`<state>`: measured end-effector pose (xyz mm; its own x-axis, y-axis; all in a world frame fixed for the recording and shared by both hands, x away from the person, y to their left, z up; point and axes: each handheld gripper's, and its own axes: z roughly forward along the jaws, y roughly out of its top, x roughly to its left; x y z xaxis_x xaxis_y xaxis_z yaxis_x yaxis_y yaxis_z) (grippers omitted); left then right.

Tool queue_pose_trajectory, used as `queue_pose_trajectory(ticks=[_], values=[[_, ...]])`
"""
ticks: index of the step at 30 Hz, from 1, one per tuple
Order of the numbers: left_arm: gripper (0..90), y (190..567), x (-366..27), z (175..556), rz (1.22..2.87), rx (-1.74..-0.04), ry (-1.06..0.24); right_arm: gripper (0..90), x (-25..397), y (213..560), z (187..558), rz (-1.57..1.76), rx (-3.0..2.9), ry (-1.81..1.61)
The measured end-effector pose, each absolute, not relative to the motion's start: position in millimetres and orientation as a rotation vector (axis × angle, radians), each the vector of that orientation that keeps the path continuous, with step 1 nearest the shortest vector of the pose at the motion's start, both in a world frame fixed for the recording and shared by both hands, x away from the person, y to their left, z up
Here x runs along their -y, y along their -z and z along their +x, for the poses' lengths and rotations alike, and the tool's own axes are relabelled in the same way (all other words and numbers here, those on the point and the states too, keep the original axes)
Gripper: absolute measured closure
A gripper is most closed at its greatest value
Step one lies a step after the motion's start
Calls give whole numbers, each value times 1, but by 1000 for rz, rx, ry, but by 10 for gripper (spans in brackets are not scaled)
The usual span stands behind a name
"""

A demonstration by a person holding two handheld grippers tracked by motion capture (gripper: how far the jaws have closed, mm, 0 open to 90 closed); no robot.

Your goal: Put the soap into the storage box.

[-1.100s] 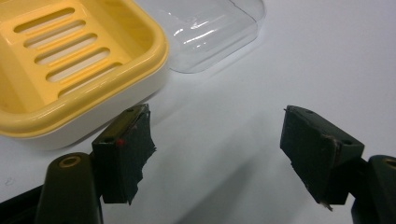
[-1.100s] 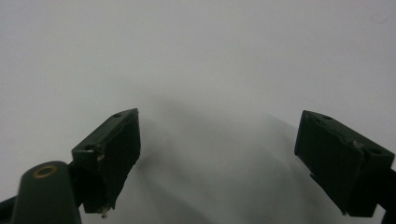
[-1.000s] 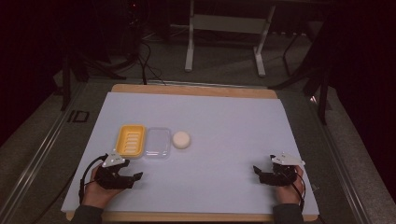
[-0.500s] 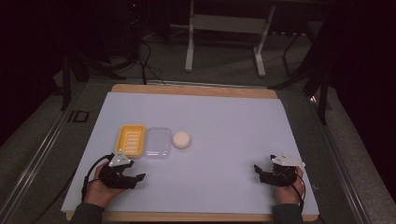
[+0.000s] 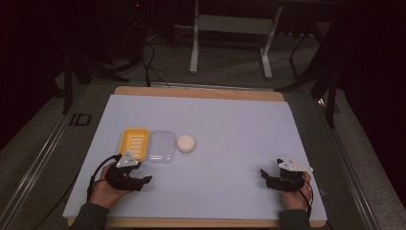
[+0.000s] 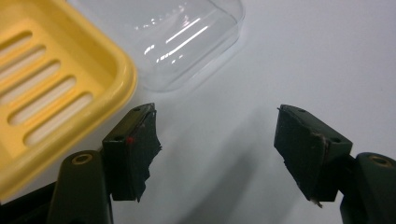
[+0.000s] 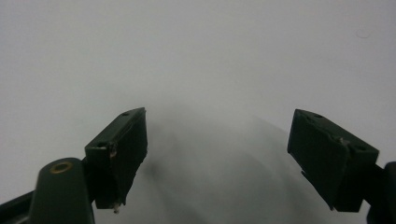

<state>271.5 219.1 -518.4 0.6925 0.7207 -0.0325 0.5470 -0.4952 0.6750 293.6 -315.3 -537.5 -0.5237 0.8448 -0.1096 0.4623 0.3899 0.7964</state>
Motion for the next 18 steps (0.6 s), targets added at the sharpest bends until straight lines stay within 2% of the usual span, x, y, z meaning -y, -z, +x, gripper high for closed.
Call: queue_pose_trajectory(ticks=[18], values=[[313, 497, -208, 292, 2261, -890, -348, 199, 316, 537, 292, 1106, -2129, -1009]])
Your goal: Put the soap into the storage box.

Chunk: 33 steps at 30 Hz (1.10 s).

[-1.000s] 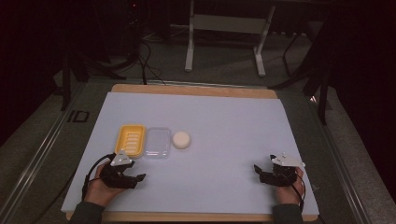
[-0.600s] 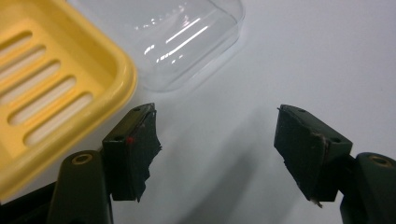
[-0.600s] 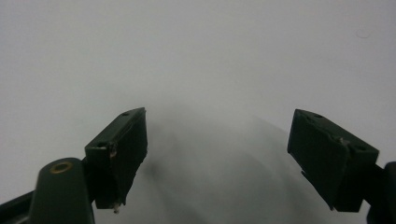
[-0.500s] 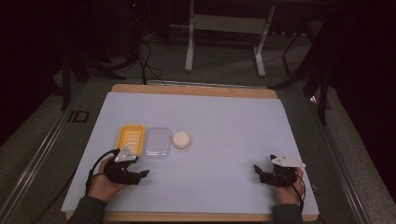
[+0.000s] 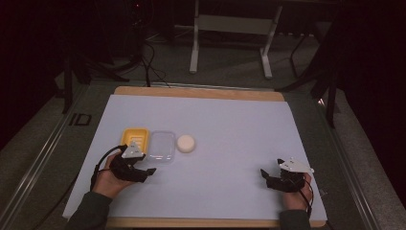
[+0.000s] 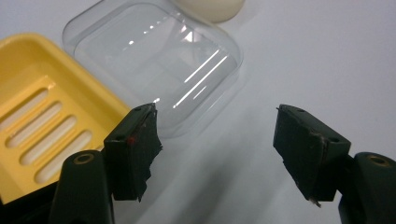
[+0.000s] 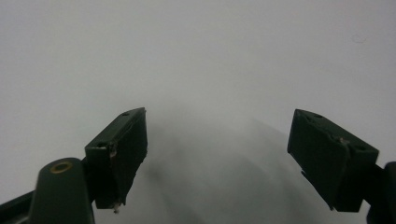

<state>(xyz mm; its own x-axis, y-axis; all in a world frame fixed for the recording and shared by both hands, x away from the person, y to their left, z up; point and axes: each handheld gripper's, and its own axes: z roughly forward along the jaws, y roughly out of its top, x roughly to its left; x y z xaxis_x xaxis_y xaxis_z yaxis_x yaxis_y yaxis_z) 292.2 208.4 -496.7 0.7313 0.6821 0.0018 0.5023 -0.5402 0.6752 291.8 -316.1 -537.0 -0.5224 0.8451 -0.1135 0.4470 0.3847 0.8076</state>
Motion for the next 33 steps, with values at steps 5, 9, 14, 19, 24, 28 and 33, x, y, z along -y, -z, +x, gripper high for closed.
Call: queue_pose_trajectory(ticks=[5, 9, 14, 19, 24, 28, 33], values=[[314, 488, -207, 298, 2262, -870, -363, 200, 316, 537, 292, 1105, -2134, -1007], [313, 481, -207, 303, 2259, -866, -378, 199, 316, 537, 292, 1105, -2133, -1008], [312, 476, -206, 309, 2261, -856, -381, 200, 316, 537, 292, 1103, -2132, -1008], [312, 473, -205, 312, 2266, -849, -385, 200, 316, 537, 291, 1102, -2130, -1013], [311, 470, -202, 316, 2275, -838, -391, 200, 316, 537, 291, 1105, -2128, -1018], [310, 468, -200, 318, 2276, -833, -403, 200, 316, 537, 291, 1104, -2129, -1015], [309, 468, -197, 322, 2282, -827, -399, 200, 317, 537, 291, 1104, -2129, -1017]])
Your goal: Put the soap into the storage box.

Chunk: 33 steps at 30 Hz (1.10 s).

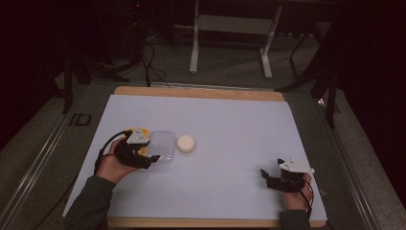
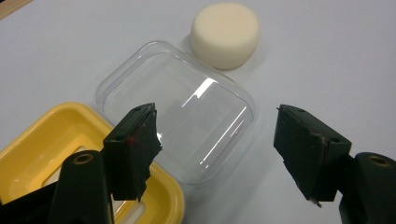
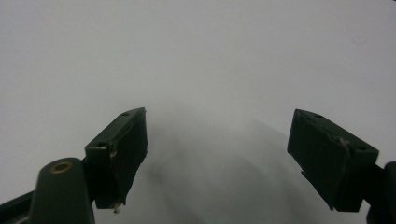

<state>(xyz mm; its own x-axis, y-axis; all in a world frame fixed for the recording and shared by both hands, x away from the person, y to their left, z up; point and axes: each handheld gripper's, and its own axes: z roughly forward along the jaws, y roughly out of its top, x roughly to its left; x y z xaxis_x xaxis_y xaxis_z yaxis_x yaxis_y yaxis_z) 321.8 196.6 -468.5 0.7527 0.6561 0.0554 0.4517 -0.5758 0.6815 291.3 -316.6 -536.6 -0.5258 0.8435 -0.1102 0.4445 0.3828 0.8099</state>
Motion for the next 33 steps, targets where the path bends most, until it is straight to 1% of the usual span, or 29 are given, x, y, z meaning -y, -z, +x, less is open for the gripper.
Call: queue_pose_trajectory(ticks=[7, 23, 33], values=[[306, 467, -192, 329, 2322, -801, -398, 200, 317, 537, 291, 1103, -2130, -1017], [302, 465, -180, 343, 2359, -773, -377, 200, 316, 537, 291, 1100, -2132, -1017], [297, 464, -171, 356, 2391, -761, -344, 200, 316, 537, 291, 1101, -2132, -1017]])
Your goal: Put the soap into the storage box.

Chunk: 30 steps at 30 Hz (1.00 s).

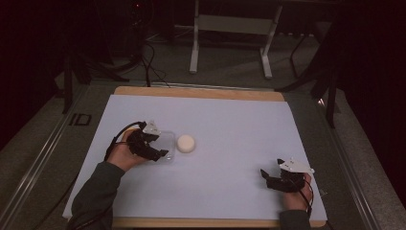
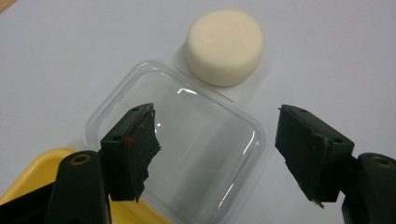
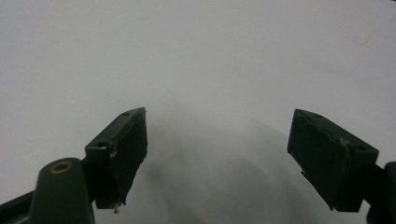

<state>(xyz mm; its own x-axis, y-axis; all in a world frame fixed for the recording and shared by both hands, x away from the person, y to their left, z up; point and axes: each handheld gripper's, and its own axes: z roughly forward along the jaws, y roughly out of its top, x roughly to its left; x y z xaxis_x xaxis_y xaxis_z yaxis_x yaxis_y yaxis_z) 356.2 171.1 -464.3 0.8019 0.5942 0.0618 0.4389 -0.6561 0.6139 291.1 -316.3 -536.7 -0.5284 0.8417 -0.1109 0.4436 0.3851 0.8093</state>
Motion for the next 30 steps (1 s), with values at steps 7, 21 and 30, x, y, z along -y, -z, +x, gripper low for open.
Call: queue_pose_trajectory(ticks=[7, 21, 30], values=[[287, 464, -165, 363, 2421, -736, -320, 200, 316, 537, 291, 1100, -2134, -1016], [257, 466, -156, 376, 2455, -715, -286, 200, 316, 537, 291, 1100, -2137, -1017], [245, 468, -148, 384, 2469, -711, -249, 200, 316, 537, 291, 1100, -2138, -1019]])
